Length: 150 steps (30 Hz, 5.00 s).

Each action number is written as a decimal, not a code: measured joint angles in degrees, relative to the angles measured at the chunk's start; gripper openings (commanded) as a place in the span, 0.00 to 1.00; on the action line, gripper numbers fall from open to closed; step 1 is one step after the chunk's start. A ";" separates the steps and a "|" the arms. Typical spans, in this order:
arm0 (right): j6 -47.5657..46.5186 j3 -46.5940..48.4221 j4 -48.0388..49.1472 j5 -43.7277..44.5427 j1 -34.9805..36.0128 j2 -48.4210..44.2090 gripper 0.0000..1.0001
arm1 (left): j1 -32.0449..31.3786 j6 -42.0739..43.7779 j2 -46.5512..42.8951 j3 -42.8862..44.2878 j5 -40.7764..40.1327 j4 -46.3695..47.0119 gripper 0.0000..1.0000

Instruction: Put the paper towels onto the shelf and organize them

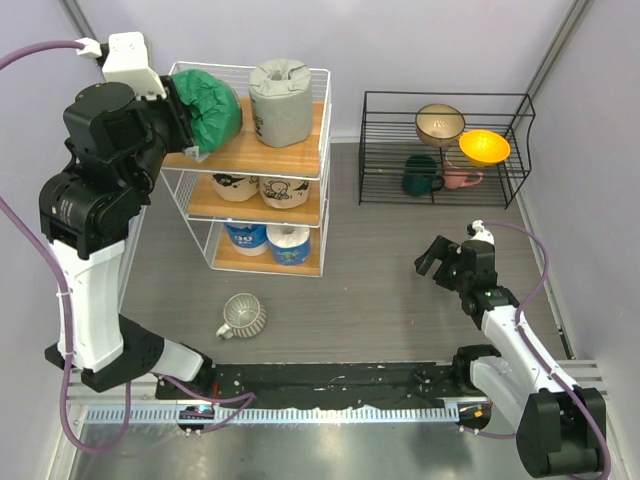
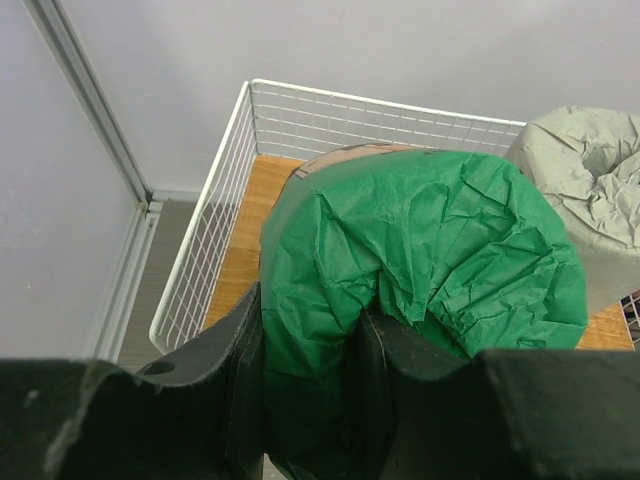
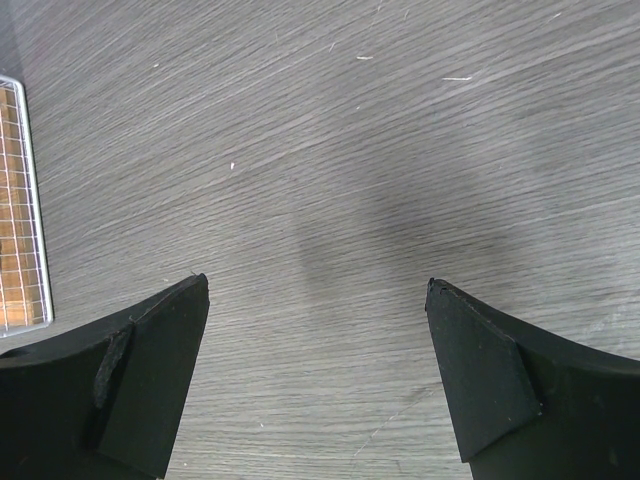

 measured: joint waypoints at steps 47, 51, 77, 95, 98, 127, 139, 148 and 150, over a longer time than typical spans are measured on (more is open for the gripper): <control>-0.02 0.00 0.66 0.00 0.00 1.86 0.95 | 1.64 -0.50 1.75 -8.52 1.88 15.89 0.68; 0.00 0.00 0.66 0.00 0.00 1.88 0.95 | 1.95 0.20 1.49 -9.29 1.86 16.94 0.68; -0.02 0.00 0.68 -0.33 0.00 2.29 0.95 | 3.54 -1.22 -17.14 -36.44 3.37 39.17 0.87; -0.02 0.00 1.07 -0.42 0.00 2.62 0.95 | 5.14 3.45 -24.11 -47.43 -3.23 57.11 0.93; -0.02 0.00 1.07 -0.44 0.00 2.62 0.95 | 6.91 4.70 -22.97 -46.99 -3.65 57.35 0.93; -0.02 0.00 1.18 -0.79 0.00 2.99 0.95 | 29.86 -3.26 -14.10 -44.89 21.03 54.51 0.95; -0.02 0.00 1.27 -0.79 0.00 2.99 0.95 | 30.10 -4.44 -11.41 -44.96 30.05 54.53 0.95; -0.02 0.00 1.27 -0.79 0.00 3.02 0.95 | 30.12 -4.52 -11.15 -44.96 33.92 54.73 0.95; -0.02 0.00 1.29 -0.79 0.00 3.15 0.95 | 30.14 -4.68 -11.15 -44.96 34.56 54.80 0.95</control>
